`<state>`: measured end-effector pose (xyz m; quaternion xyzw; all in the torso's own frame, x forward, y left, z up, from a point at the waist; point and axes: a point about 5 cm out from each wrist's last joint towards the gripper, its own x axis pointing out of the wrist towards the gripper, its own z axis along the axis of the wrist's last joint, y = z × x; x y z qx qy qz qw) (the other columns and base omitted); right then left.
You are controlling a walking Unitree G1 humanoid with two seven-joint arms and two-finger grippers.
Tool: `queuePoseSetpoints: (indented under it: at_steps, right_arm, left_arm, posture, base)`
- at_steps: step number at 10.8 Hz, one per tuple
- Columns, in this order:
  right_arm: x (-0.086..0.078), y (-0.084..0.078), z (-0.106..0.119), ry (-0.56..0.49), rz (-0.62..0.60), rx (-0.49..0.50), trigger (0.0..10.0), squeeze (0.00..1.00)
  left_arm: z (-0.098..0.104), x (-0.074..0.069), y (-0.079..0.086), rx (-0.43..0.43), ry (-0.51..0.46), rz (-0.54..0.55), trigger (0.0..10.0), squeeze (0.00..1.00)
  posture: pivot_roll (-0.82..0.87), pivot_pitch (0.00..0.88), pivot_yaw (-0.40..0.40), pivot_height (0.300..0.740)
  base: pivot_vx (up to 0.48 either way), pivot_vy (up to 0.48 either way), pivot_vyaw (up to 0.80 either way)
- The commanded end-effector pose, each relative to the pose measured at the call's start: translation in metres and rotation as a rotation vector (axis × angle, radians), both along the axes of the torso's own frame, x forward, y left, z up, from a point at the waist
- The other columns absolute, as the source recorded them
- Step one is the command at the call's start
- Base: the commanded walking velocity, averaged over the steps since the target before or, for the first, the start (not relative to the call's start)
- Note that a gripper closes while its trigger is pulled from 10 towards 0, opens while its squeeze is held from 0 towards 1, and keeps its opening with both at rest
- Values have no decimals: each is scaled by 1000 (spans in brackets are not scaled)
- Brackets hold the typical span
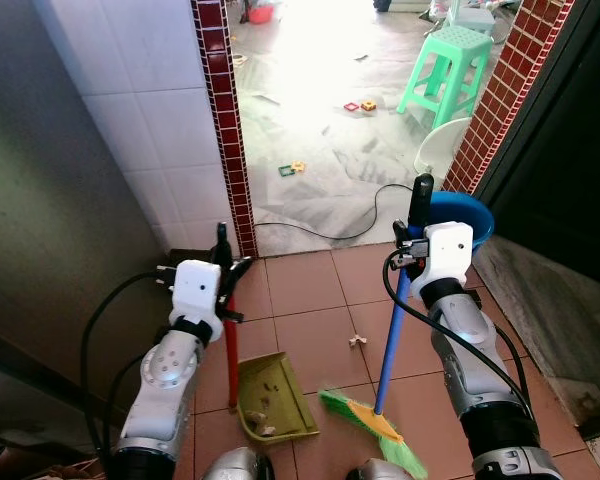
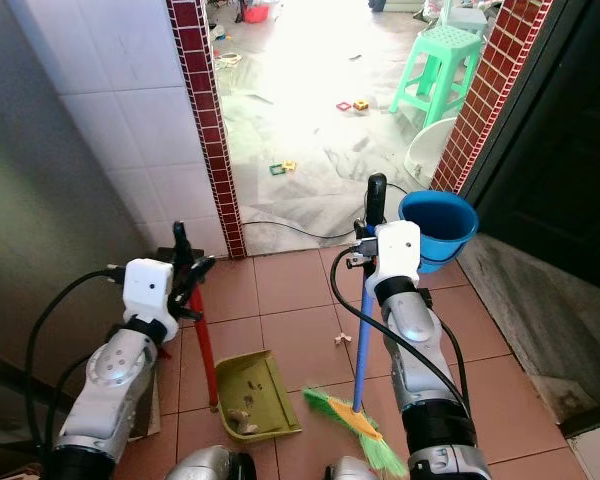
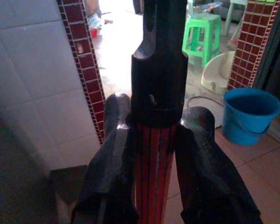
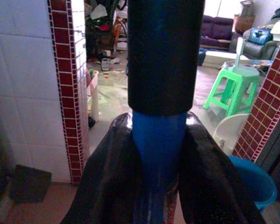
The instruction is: Sweep floor
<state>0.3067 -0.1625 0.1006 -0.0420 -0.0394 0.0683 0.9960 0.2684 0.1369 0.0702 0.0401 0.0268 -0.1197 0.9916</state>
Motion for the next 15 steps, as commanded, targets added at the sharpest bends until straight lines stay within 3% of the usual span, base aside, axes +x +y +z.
queuePoseSetpoints:
  at_steps: [1, 2, 6, 8, 11, 15]
  right_arm:
    - [3, 2, 7, -24, 8, 0, 10000, 0]
    - [2, 1, 5, -17, 6, -4, 10000, 0]
    - [-20, -22, -12, 48, 23, -77, 10000, 0]
    - [-26, -31, -19, 75, 15, -98, 10000, 0]
    - [-22, -23, -16, 64, 42, -96, 10000, 0]
    - [-23, -21, -16, 63, 42, -93, 10000, 0]
  left_arm:
    - [11, 2, -3, -11, -47, -9, 10000, 0]
    - [8, 0, -3, -10, -34, -7, 10000, 0]
    - [5, -19, 14, 178, -47, -76, 10000, 0]
    - [2, -19, 20, 168, -34, -49, 10000, 0]
    - [5, -17, 9, 120, -36, -62, 10000, 0]
    - [3, -17, 10, 114, -29, -66, 10000, 0]
  posture:
    - [-40, 0, 39, 740]
    - [-40, 0, 37, 740]
    - [-33, 0, 29, 740]
    - [-34, 0, 30, 740]
    - [-33, 0, 26, 740]
    - [-40, 0, 28, 740]
  base:
    - [0, 0, 0]
    - [0, 0, 0]
    - [0, 0, 0]
    - [0, 0, 0]
    - [0, -234, 0]
    - [0, -417, 0]
